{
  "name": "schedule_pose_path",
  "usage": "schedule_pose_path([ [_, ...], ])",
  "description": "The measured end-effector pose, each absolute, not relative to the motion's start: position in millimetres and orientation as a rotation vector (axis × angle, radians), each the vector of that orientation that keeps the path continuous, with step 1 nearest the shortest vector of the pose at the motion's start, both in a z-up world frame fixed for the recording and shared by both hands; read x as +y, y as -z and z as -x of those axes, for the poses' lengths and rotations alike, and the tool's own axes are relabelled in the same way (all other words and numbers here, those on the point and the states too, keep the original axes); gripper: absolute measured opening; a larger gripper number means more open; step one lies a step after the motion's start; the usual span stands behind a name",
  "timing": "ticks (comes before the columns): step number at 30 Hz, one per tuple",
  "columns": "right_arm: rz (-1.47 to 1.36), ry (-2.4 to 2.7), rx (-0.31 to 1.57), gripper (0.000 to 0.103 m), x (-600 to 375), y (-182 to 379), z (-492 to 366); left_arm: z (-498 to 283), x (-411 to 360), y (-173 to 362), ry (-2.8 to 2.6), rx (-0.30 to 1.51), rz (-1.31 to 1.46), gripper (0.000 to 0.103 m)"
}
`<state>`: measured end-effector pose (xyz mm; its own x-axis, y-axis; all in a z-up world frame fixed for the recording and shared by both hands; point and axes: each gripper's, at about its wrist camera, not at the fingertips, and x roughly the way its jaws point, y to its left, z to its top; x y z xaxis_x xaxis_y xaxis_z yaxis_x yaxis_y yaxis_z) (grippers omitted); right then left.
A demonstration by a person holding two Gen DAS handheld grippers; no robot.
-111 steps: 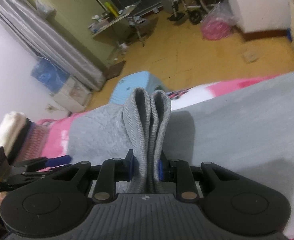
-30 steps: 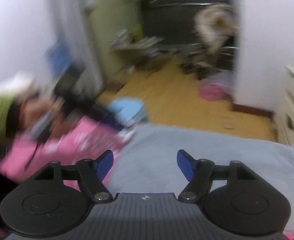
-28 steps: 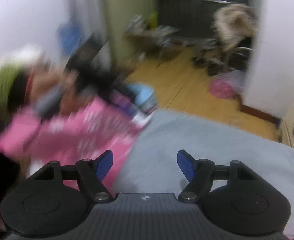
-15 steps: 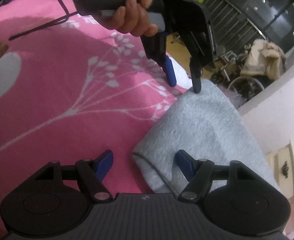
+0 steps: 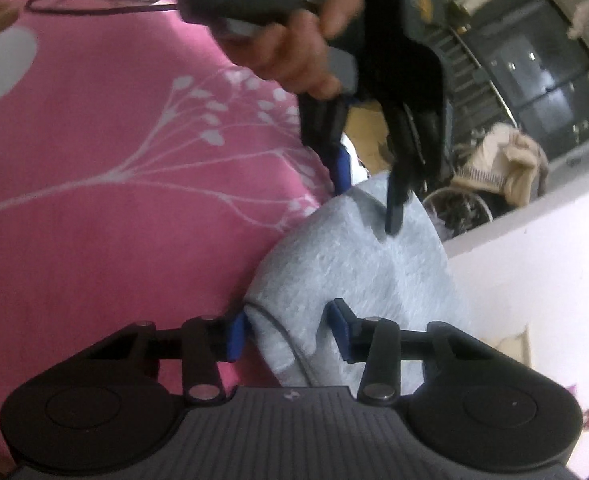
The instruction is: Fold clothes
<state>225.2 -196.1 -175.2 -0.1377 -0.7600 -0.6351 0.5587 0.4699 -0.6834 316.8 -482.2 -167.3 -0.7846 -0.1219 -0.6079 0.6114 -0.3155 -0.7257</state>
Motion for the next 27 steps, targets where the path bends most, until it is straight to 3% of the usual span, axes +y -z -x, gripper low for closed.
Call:
schedule_pose_path([
  [1,0.220,1.151,1.279,0.022,-196.6,176.1,-225.6,-316.3,-482.2,167.4,2.116,1.471,-0.623,0.019],
  [2,0.222,1.156,1.279,0.018,-197.6,174.7,-225.2,-315.8,-482.3,167.6,2.098,1.472,-0.620,0.012],
  [4,0.173,1.184,1.243,0.014,-203.4,166.0,-220.4,-316.0,-481.6,164.1,2.088,1.467,-0.608,0.008],
  [16,-0.110,1.128,0.986,0.013,-203.1,84.7,-218.4,-360.1,-458.3,102.3,2.207,1.263,-0.553,0.006],
  [27,-0.374,0.724,0.623,0.014,-248.1,83.1,-320.8,-518.8,-441.9,82.3,1.903,1.147,-0.700,0.007],
])
